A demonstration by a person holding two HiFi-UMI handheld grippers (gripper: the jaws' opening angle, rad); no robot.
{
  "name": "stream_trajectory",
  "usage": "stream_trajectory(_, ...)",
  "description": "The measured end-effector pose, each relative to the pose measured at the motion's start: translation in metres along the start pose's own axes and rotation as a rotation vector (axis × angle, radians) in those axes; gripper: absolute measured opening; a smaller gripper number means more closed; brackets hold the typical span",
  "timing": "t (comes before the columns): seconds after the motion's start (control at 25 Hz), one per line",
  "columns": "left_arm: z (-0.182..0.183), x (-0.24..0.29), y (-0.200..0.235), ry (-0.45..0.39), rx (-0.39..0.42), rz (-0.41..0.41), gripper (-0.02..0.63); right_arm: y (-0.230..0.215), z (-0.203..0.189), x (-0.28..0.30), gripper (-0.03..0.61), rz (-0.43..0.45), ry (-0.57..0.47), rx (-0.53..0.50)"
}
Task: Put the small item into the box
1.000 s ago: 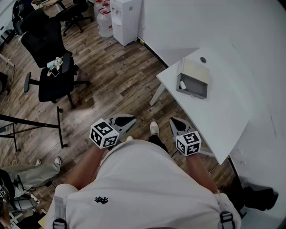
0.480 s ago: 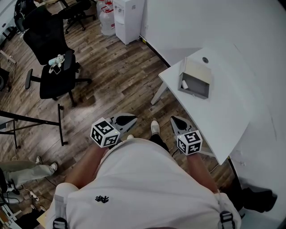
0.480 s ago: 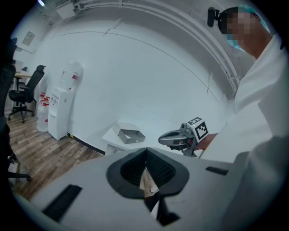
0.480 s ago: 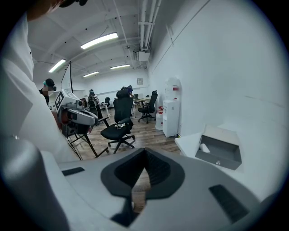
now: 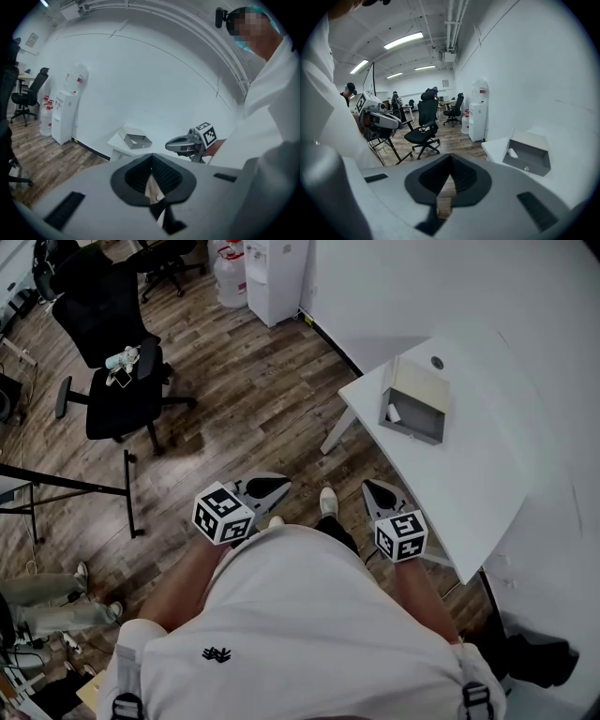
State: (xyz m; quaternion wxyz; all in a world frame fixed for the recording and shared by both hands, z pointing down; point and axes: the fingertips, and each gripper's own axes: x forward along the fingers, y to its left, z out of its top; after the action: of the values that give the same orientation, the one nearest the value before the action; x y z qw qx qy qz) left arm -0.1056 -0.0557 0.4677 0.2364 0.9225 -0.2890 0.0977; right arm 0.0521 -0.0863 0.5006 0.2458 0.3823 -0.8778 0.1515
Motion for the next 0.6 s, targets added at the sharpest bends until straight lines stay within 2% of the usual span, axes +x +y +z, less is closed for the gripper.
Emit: stream_trajectory(0.6,-0.004,0.008,0.006,0.007,-0.029,0.030,0.008,-0.014,-0.001,0.010,0.006,0.024,0.019,-0.008)
